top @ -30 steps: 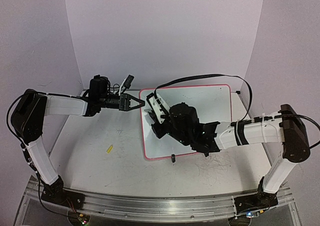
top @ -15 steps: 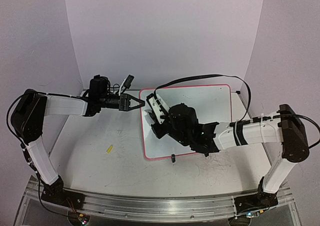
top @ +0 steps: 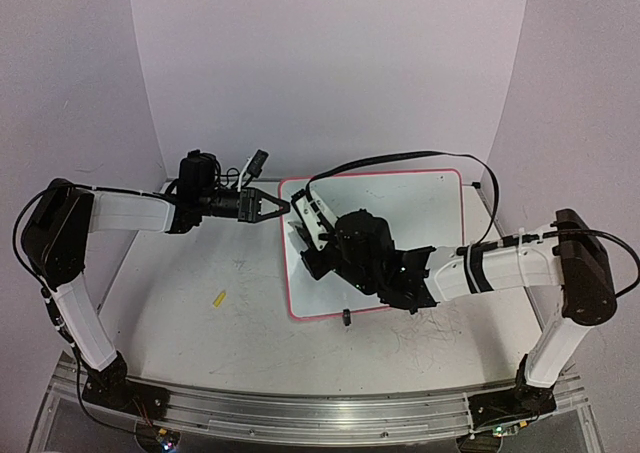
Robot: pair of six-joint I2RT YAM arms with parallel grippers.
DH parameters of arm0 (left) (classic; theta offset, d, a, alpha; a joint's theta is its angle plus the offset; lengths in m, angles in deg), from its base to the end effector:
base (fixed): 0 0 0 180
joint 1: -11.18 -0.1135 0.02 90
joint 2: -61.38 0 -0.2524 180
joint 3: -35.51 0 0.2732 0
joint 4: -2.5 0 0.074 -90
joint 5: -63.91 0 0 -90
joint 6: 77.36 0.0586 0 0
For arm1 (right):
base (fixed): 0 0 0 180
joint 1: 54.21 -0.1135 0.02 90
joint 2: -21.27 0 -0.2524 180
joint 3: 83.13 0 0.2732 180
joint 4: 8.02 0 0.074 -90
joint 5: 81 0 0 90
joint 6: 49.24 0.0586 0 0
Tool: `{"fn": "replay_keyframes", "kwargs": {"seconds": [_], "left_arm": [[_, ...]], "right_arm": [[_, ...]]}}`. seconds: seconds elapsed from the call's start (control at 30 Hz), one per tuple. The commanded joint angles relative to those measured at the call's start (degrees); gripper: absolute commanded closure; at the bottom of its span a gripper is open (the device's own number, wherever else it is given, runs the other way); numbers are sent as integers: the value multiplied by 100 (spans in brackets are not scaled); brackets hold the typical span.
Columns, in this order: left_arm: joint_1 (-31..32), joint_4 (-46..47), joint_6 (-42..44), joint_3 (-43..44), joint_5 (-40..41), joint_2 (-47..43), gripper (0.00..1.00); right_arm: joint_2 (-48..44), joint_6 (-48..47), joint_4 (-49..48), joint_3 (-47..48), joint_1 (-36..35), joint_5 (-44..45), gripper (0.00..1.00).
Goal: Write a sentence on the whiteboard
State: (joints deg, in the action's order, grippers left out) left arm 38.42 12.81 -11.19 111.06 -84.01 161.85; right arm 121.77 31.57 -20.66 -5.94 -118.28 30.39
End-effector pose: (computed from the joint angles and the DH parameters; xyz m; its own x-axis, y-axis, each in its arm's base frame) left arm 0.3466 -0.2343 0.2201 -0.5979 0.0665 -0.7988 0.7986 0.1353 -0.5865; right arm 0.2130 0.3893 0.2298 0.0288 -0.2809 -0.9593 -0.6849 0.6935 -0.2236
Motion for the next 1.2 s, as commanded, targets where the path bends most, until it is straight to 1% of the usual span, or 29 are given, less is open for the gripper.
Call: {"fn": "replay_keyframes", "kwargs": {"seconds": [0.0,1.17], "left_arm": [[65,169,-34,-20,-211,-295,100],[63,173,-17,-1,-222,-304,100]], "right_arm": [[83,45,-118,144,-21,137,100],[-43,494,105,-236,-31,-214,100]]}}
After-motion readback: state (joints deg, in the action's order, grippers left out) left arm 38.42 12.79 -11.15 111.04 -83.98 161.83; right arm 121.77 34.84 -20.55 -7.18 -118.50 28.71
